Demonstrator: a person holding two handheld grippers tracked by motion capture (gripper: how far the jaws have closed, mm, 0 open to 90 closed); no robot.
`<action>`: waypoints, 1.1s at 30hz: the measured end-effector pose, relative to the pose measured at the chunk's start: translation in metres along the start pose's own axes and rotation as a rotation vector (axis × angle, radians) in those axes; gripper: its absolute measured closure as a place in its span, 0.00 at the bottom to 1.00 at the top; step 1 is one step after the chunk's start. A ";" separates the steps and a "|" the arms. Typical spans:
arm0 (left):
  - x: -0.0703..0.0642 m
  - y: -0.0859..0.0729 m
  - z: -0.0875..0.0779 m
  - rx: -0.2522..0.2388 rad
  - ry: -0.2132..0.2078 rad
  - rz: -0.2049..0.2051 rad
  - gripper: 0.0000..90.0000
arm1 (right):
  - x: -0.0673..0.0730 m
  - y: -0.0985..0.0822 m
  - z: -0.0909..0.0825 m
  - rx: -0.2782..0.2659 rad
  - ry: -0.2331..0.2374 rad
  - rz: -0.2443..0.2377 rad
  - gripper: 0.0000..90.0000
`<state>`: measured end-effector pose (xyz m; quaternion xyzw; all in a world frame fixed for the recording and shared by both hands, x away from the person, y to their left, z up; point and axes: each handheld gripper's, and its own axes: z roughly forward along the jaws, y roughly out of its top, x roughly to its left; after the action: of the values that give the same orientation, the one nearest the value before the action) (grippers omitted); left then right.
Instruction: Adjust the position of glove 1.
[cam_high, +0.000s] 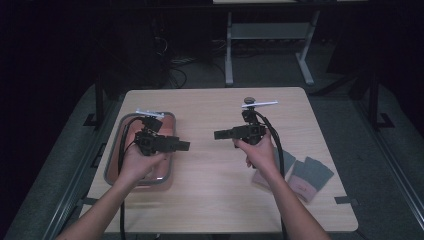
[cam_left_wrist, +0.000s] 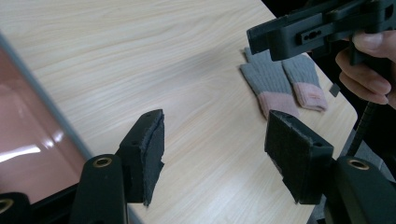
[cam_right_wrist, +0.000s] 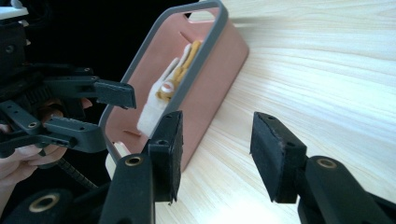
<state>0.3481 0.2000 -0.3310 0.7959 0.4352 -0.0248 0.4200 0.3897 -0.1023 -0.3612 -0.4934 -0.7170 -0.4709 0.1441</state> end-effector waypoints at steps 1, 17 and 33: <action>-0.002 0.001 0.002 -0.002 -0.001 0.001 0.41 | -0.002 -0.001 -0.003 -0.004 0.000 0.007 0.58; -0.038 0.005 0.035 0.005 -0.051 0.058 0.39 | -0.027 -0.031 -0.040 -0.017 -0.051 0.035 0.56; -0.064 -0.001 0.081 0.028 -0.115 0.092 0.38 | -0.053 -0.057 -0.074 -0.023 -0.105 0.073 0.54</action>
<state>0.3341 0.1018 -0.3581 0.8182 0.3729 -0.0574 0.4338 0.3475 -0.1970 -0.3898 -0.5449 -0.6996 -0.4470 0.1177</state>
